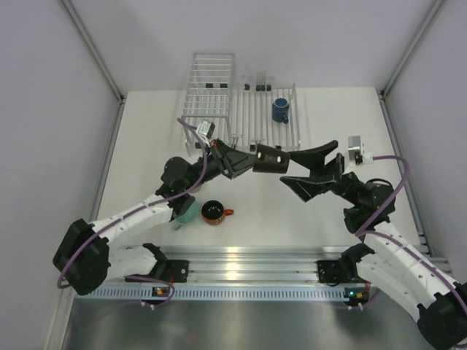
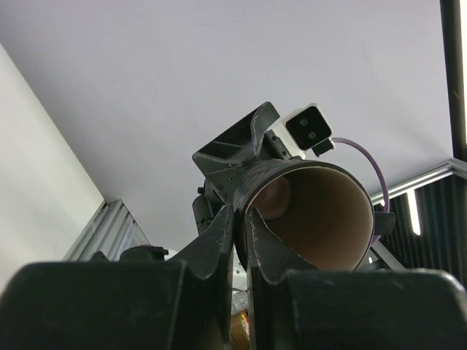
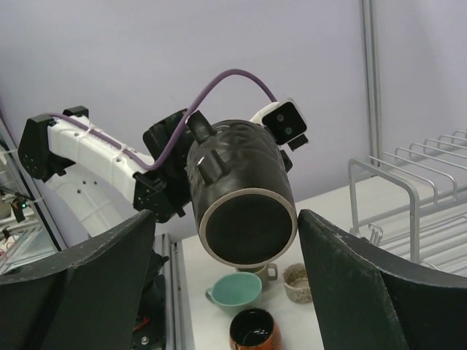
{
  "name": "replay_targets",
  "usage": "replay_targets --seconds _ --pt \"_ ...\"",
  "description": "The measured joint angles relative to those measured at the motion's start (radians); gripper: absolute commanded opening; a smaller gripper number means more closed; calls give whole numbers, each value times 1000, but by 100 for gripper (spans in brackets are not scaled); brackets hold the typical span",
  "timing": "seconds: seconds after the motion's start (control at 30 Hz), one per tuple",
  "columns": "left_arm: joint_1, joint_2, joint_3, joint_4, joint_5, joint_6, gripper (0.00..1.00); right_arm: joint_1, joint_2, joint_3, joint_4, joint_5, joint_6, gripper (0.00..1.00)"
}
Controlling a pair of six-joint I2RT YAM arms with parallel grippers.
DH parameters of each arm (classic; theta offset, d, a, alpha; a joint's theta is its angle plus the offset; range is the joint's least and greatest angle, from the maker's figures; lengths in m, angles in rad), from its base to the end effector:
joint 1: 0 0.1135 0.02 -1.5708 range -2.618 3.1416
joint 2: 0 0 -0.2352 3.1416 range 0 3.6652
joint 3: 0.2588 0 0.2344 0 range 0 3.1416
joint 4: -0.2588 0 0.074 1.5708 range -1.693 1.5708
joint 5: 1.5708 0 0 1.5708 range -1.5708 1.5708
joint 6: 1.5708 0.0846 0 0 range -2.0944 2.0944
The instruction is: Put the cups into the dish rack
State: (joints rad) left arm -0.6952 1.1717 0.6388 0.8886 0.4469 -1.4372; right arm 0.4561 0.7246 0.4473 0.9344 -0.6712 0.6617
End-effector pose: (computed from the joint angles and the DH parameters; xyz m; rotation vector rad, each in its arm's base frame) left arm 0.2032 -0.2171 0.3191 -0.0866 1.5708 -2.0469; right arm 0.1468 0.1306 0.3507 -0.5728 1.0136 1.3051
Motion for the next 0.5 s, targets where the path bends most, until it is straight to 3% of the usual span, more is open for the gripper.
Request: replay_targets --seconds 0.5 --pt "-50 51 33 -2 -10 12 0 65 76 0 13 44 -52 77"
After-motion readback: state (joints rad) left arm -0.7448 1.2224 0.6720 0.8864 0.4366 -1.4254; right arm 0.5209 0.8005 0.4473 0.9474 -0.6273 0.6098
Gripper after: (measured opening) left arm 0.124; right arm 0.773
